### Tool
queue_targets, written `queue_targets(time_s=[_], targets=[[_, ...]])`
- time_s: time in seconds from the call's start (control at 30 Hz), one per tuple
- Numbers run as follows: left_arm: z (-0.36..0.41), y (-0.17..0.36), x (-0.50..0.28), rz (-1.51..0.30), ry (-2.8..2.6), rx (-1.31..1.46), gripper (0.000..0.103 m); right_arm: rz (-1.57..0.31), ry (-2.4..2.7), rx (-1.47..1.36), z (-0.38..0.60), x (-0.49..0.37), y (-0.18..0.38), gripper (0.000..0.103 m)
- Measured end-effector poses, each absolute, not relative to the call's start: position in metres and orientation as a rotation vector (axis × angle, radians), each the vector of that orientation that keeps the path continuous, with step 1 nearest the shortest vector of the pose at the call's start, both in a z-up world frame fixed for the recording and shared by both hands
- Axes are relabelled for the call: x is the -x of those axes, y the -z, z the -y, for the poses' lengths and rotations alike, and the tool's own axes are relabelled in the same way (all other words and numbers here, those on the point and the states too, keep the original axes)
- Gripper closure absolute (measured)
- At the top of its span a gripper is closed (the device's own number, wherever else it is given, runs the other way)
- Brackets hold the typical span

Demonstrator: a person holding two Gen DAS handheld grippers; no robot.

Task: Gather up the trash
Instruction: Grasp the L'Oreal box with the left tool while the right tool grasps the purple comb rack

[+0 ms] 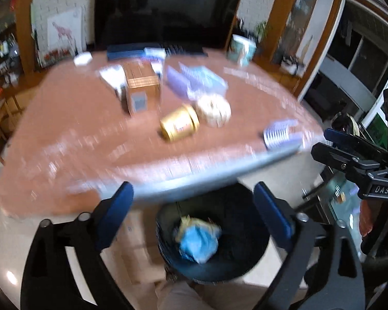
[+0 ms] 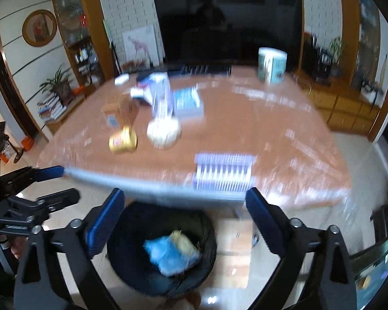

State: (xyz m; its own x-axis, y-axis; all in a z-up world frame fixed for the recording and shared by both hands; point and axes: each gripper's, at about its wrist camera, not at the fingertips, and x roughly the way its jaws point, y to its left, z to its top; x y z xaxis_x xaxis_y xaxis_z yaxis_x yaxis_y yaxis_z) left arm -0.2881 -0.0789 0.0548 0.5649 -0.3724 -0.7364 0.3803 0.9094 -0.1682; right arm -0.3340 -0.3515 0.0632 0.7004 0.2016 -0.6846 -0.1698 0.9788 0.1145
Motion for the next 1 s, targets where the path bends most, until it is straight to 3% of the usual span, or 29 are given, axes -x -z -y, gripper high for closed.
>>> queue_targets(time_s=[0.33,1.0], targets=[[0.075,-0.079,0.220,-0.797,0.392,-0.043,0.006,-0.795,-0.081,-0.062,0.358,0.281,-0.056,0.004],[0.087,-0.040,0.135,-0.906,0.334,-0.038,0.007,-0.928,-0.022,-0.142,0.367,0.254,0.006,0.004]])
